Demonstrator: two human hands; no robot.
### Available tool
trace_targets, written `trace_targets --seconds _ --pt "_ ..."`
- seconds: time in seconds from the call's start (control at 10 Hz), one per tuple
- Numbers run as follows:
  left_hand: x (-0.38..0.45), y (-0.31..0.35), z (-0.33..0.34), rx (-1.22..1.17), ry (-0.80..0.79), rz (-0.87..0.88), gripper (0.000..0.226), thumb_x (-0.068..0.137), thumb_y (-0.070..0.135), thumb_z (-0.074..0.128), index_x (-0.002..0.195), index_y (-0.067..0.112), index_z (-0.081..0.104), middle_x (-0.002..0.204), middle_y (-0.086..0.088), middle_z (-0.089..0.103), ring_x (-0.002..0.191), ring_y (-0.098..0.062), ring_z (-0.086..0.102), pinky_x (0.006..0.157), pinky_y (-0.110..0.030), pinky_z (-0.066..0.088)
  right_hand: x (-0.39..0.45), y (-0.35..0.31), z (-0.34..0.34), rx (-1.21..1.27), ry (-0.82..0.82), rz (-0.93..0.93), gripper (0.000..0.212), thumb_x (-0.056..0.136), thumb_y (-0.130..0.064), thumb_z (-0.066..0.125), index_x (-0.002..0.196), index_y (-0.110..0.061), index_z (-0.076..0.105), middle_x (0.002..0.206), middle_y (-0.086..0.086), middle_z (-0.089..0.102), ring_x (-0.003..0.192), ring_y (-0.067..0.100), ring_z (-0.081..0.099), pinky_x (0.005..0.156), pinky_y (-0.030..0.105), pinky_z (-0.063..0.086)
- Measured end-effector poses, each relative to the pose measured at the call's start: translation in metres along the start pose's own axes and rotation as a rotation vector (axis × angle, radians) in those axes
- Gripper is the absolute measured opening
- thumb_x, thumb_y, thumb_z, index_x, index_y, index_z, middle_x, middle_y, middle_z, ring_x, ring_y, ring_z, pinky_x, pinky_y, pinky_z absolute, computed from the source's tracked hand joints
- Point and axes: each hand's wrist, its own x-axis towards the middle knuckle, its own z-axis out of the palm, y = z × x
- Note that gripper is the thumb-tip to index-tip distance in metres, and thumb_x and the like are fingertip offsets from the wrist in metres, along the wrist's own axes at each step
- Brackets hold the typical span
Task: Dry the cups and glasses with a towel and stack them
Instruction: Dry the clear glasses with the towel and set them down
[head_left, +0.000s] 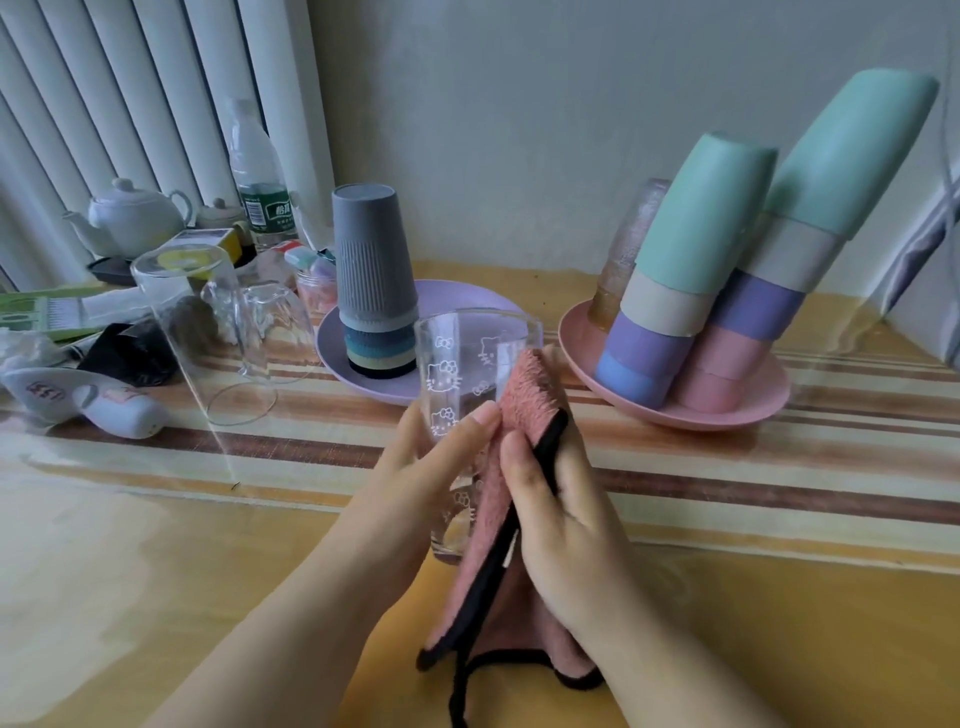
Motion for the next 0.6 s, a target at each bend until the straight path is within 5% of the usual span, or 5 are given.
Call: trace_targets --seconds 0.1,0.2,0.3,0.5,0.6 --pt "0.007 0.008 0.008 -0.054 -0.143 -0.135 0.05 0.082 0.044 0.064 0.129 0.025 0.06 0.11 -0.008 0.072 0.095 -0.013 0.071 0.088 -0.034 0.053 0.003 -0.004 -0.014 0.098 0.07 0.125 0.048 0.084 -0.053 0.045 0.131 -0.044 0.041 0.139 -0.025 0.045 0.128 -0.015 0.036 0.105 0.007 0.027" --pt "0.001 0.01 0.008 -0.175 -0.18 -0.036 0.028 0.064 0.043 0.084 0.082 0.022 0.081 0.057 -0.008 0.066 0.04 0.001 0.06 0.051 -0.013 0.049 0.001 -0.002 -0.024 0.27 0.034 0.263 0.061 0.074 -0.071 0.045 0.128 -0.043 0.05 0.132 -0.019 0.055 0.127 0.003 0.049 0.11 0.032 0.034" --pt "0.004 0.011 0.016 -0.359 -0.108 -0.149 0.041 0.074 0.053 0.06 0.071 0.017 0.08 0.076 -0.008 0.075 0.064 -0.015 0.072 0.06 -0.025 0.059 -0.005 0.001 -0.017 0.078 -0.04 0.306 0.074 0.06 -0.079 0.035 0.119 -0.038 0.052 0.132 -0.012 0.052 0.131 0.013 0.046 0.112 0.039 0.033" --pt "0.008 0.009 -0.008 -0.516 0.091 -0.124 0.056 0.083 0.054 0.047 0.099 0.008 0.073 0.085 -0.015 0.07 0.067 -0.024 0.07 0.061 -0.031 0.059 -0.01 -0.001 0.003 -0.197 -0.262 -0.02 0.073 0.081 -0.065 0.046 0.145 -0.044 0.018 0.147 -0.033 0.026 0.142 -0.003 0.017 0.115 0.02 0.018" --pt "0.013 -0.001 -0.01 -0.469 0.189 -0.034 0.056 0.086 0.051 0.049 0.133 0.022 0.057 0.126 -0.01 0.064 0.106 -0.024 0.067 0.087 -0.039 0.056 -0.01 0.008 0.008 -0.25 -0.258 -0.049 0.088 0.074 -0.074 0.053 0.146 -0.043 0.015 0.15 -0.022 0.03 0.143 0.01 0.024 0.115 0.04 0.027"
